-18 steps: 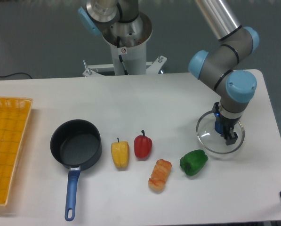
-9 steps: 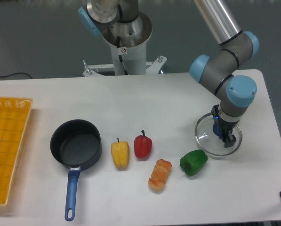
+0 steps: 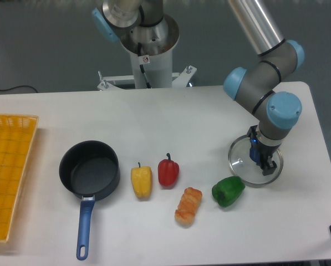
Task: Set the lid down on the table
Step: 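Lower the held glass lid onto the table beside the green pepper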
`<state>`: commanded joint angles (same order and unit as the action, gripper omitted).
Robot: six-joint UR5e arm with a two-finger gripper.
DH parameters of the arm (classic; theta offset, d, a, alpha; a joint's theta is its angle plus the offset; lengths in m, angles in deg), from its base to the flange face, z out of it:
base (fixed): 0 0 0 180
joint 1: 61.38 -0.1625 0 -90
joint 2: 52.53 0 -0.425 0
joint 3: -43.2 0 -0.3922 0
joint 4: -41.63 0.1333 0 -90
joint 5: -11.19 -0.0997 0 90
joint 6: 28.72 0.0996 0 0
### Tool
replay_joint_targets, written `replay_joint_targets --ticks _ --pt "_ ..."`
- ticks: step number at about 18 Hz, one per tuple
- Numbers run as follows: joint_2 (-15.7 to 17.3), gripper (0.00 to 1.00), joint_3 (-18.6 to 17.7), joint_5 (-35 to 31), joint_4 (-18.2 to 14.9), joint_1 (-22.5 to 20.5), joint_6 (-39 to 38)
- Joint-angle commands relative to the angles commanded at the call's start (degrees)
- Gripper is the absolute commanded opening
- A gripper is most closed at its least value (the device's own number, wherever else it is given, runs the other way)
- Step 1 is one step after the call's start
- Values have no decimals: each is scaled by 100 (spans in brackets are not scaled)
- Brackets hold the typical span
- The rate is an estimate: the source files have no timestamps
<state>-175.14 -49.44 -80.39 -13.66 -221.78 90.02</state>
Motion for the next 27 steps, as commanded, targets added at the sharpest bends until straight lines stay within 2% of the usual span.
replay_joint_targets --ticks 23,27 --pt "-18 53 -35 0 88 9 -18" --pt "-35 56 -35 9 88 9 -9"
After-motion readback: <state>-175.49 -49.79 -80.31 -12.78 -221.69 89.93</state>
